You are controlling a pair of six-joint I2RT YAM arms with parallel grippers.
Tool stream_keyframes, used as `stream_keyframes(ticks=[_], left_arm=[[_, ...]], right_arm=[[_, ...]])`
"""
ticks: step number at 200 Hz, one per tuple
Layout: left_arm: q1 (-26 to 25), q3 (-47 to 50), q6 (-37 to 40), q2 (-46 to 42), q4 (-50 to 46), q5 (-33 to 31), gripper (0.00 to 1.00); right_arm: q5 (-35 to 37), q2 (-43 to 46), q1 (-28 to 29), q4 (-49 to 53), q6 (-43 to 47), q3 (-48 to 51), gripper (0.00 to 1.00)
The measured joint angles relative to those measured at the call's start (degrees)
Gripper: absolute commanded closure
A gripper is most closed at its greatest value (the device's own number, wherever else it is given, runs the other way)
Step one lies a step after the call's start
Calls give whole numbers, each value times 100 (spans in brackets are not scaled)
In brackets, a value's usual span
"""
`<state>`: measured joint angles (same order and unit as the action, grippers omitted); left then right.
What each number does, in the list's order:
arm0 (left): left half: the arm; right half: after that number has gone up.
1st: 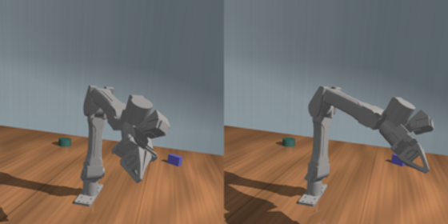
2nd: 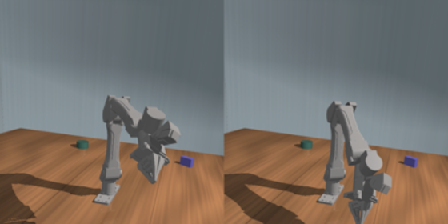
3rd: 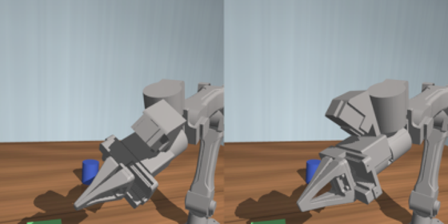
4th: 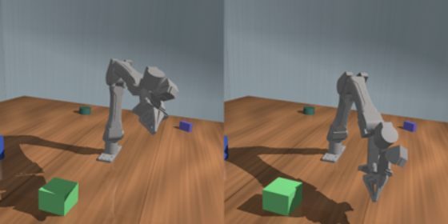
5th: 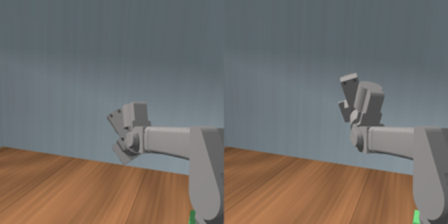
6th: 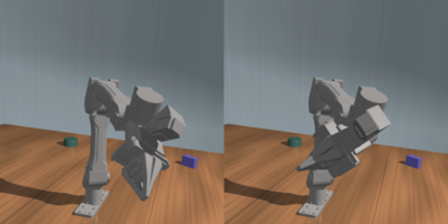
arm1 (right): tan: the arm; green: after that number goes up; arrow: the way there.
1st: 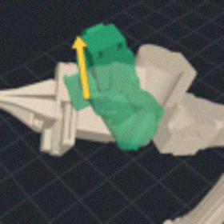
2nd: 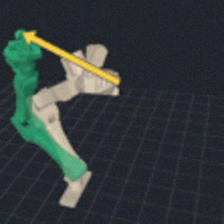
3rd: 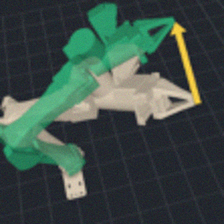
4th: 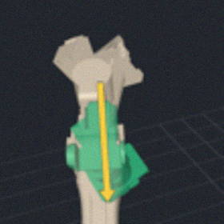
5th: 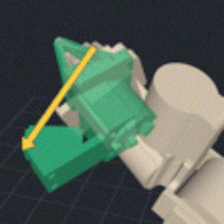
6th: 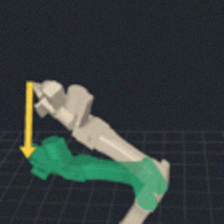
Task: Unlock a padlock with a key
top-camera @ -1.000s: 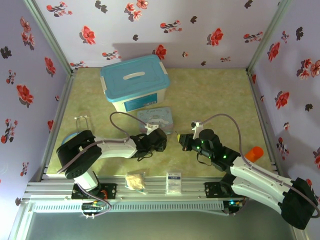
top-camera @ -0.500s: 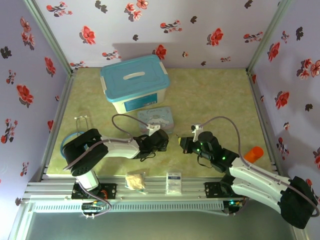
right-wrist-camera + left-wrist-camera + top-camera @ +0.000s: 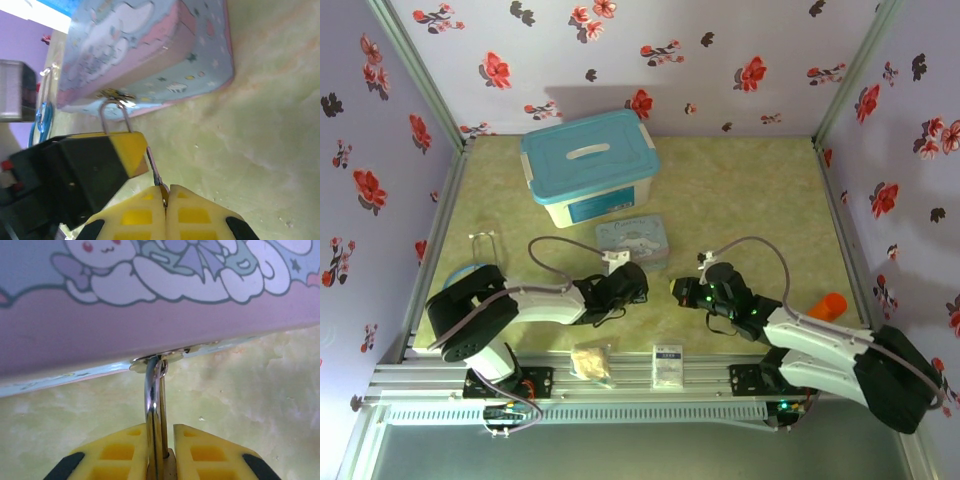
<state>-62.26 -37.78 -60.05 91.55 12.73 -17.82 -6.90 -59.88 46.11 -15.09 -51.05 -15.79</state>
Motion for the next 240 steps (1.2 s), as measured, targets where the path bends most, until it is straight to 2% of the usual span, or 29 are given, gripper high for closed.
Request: stream_keyframes(ticks=[64, 113, 184, 240], left_arm=[[0, 544, -542, -131, 1095, 9, 86], [0, 1200, -988, -11, 2621, 2, 91], [0, 1283, -1449, 496, 3862, 2, 94], [0, 1351, -1613, 590, 4166, -4, 95]], right_arm=[[-240, -608, 264, -769, -551, 15, 100], [-675, -1537, 109, -1976, -1246, 317, 100], [-798, -1196, 103, -1593, -1381, 284, 100], [-826, -1508, 101, -1860, -1674, 262, 100]])
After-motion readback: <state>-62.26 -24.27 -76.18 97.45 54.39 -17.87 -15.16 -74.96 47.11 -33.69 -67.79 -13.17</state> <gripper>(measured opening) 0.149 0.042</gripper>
